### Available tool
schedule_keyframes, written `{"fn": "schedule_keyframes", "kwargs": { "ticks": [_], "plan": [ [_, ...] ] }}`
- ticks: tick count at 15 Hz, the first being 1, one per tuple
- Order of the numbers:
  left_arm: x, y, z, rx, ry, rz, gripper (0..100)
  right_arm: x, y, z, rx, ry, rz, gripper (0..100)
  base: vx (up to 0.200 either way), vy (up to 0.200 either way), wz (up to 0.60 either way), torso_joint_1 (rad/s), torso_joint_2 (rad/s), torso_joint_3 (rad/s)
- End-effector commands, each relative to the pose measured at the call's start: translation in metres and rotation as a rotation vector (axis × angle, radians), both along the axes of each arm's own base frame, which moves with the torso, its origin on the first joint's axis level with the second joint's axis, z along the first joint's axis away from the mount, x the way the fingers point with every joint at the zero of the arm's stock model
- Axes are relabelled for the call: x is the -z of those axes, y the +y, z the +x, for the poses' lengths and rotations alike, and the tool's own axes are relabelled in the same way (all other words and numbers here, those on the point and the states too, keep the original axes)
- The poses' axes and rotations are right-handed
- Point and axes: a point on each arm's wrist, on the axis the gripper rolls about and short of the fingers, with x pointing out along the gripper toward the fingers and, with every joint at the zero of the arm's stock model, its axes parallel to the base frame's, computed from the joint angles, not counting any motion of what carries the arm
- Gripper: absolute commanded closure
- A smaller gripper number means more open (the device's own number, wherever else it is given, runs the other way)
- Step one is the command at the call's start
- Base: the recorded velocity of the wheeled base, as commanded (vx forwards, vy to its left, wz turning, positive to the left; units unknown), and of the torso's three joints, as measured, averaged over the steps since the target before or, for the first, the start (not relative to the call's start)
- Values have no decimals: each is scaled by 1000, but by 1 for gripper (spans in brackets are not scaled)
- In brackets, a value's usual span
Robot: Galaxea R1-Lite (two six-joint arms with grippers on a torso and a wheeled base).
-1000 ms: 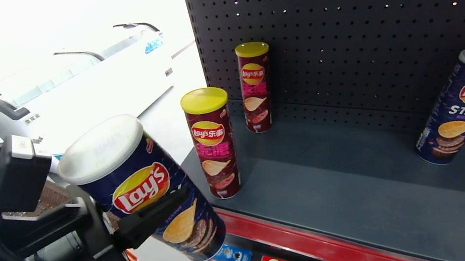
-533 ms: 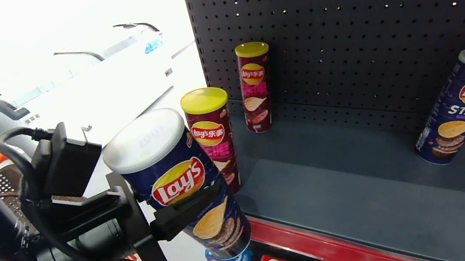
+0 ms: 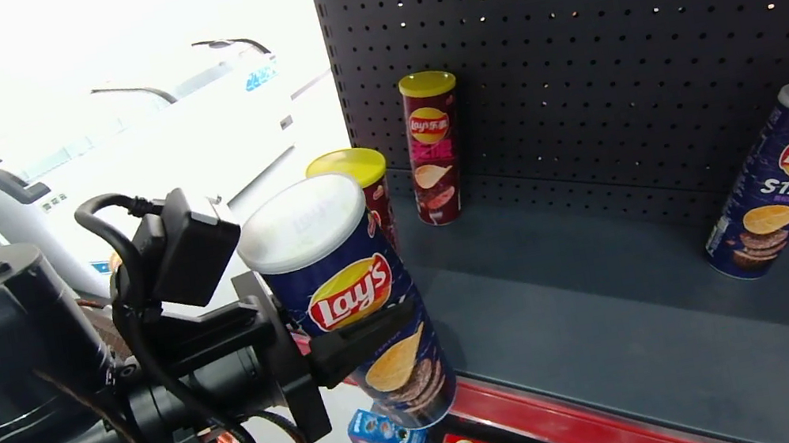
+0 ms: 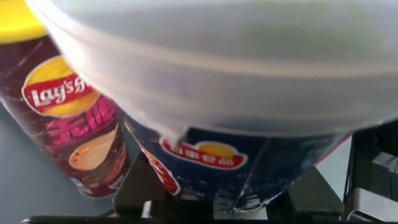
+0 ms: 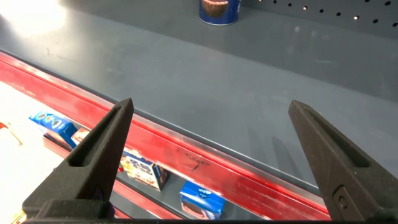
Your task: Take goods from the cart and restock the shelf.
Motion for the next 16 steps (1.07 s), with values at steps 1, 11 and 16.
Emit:
{"fn": "schedule_keyframes", "kwargs": {
  "ticks": [1, 11, 16],
  "plan": [
    [2, -6, 8, 3, 7, 5, 100, 0, 0, 0, -1, -1, 0, 0, 0, 0, 0, 0, 0, 0],
    [2, -10, 15, 3, 5, 6, 100, 0, 0, 0, -1, -1, -2, 0, 0, 0, -480, 1, 3, 2],
    [2, -9, 14, 0, 7, 6, 100, 0, 0, 0, -1, -1, 0, 0, 0, 0, -120, 0, 0, 0]
  ]
}}
